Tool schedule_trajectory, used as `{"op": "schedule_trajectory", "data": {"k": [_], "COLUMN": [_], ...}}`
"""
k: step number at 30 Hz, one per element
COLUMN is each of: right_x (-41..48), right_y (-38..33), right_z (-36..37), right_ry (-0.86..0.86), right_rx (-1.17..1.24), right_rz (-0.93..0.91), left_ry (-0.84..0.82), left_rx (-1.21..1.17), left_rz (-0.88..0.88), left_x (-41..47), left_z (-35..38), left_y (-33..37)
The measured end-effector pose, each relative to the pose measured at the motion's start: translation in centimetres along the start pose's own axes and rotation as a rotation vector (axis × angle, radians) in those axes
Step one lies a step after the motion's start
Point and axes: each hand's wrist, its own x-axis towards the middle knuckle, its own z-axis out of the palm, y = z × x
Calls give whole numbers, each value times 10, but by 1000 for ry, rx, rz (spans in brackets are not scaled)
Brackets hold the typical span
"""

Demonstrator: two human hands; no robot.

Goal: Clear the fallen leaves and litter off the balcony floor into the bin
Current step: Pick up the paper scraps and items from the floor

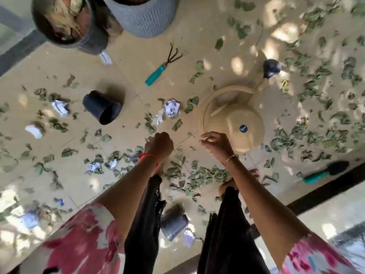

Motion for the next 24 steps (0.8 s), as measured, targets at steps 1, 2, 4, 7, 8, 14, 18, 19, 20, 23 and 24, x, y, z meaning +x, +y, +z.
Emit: {"op": "schedule_trajectory", "data": {"k": [1, 2, 4, 7, 8, 14, 18, 19, 20, 23, 24], "right_x": [3, 6, 14, 26, 32, 91, 140, 153, 167, 197, 205], "right_y": [-1, -1, -6, -15, -15, -8, 3, 8, 13, 24, 28], "right_z": [9, 18, 39, 70, 80, 127, 150, 155, 160, 175, 181], "right_ry": [23, 34, 39, -19, -48, -202, -80, -72, -73, -96, -77], "right_rx": [-7, -21, -81, -261, -323, -750, -944, -996, -1051, -1239, -1293], "right_rz": [17, 22, -11, -70, -81, -148, -273, -306, -346, -481, -528], "left_ry": [-11, -27, -34, -24, -33, 2, 8, 15, 16, 35, 46], "left_rx": [55, 109, 187, 191, 182, 117, 75, 42, 10, -74, -106], "left_rz": [34, 60, 91, 94, 92, 156, 201, 213, 227, 244, 247], "left_x": [1, 2, 9, 25, 31, 74, 112, 121, 130, 151, 159], "left_z": [-5, -11, -23, -31, -31, -9, 20, 28, 36, 51, 57], "left_y": [-8, -15, -36, -67, -76, -112, -126, -129, -132, -143, -147]}}
